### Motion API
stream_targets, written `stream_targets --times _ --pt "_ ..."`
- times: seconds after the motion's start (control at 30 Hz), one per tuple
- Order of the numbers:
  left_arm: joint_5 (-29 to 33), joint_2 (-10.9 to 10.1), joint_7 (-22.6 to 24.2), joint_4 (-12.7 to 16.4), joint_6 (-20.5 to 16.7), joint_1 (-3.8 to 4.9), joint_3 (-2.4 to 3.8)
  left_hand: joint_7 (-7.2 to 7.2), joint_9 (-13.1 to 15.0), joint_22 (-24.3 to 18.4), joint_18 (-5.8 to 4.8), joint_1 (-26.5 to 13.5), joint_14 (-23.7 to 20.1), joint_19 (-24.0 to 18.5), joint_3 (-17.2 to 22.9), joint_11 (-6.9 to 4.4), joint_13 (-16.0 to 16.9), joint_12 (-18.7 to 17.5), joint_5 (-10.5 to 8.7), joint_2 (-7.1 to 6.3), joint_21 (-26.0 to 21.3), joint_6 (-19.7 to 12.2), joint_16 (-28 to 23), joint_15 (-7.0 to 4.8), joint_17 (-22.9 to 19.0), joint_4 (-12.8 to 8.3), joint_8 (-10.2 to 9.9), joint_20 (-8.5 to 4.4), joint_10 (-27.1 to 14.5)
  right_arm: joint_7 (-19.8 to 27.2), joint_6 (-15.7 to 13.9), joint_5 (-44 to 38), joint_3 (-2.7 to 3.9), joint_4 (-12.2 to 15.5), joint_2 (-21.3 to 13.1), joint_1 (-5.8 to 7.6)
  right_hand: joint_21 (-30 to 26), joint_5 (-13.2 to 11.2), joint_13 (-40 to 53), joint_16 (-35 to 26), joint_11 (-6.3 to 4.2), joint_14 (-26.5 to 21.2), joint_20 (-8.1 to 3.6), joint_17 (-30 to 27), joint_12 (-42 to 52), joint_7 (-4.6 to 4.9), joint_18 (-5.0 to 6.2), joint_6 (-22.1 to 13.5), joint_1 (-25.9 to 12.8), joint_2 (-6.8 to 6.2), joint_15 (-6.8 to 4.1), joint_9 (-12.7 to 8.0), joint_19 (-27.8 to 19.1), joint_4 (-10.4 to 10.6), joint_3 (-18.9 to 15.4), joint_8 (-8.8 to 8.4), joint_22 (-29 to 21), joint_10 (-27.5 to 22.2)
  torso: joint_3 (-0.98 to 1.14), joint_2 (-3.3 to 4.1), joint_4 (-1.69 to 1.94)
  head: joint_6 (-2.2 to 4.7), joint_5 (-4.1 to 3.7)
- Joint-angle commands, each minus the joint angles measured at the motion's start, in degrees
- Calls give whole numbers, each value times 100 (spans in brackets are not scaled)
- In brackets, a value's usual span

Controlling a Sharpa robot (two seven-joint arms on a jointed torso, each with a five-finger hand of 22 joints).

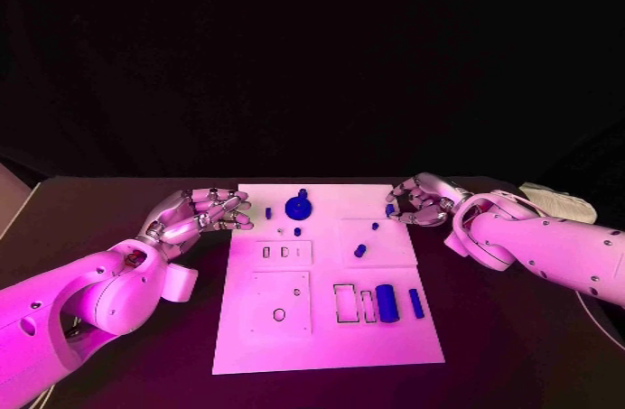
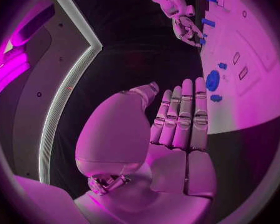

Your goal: Assemble the parts on the task board

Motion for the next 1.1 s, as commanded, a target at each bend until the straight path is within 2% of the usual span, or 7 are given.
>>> stream_targets --times 0.03,0.5,0.83,1.1 --pt "-32 14 71 1 116 -1 5 36 7 -8 67 -23 -41 -37 32 23 -7 -27 18 -19 11 -16 17 9 9 -6 -36 -16 -8 -74 72 -98 -11 -19 19 -24 35 29 1317 23 43 607 43 1509 12 2 -63 16 24 28 37 1 337 -14 29 -13 775 380 -8 -8 10 -9 5" --pt "-32 6 57 -9 116 -1 5 36 7 -8 67 -23 -41 -37 32 23 -7 -27 18 -19 11 -16 17 9 9 -6 -36 -16 -8 -106 98 -98 -11 -72 47 -25 64 50 1376 23 -11 607 12 1509 77 -64 -70 270 -48 124 -11 37 352 18 241 122 815 451 -2 -4 1 1 24" --pt "-32 5 48 -10 117 -1 5 44 9 -9 66 -32 -50 -43 40 28 -7 -27 18 -19 13 -19 20 13 22 -10 -43 -13 -15 -84 78 -80 -11 -81 77 -25 73 9 1418 23 -97 607 -69 1509 122 -170 -72 464 -114 165 -109 75 357 4 411 254 831 500 -3 -4 0 1 17" --pt "-32 2 39 -9 117 -1 5 51 9 -9 66 -39 -54 -45 40 32 -7 -29 18 -25 13 -26 21 15 28 -12 -49 -12 -21 -87 -21 -76 -11 -75 87 -25 76 -35 1442 23 -138 607 -123 1509 148 -216 -73 537 -181 165 -166 97 360 7 453 319 838 527 -7 -4 4 -2 12"
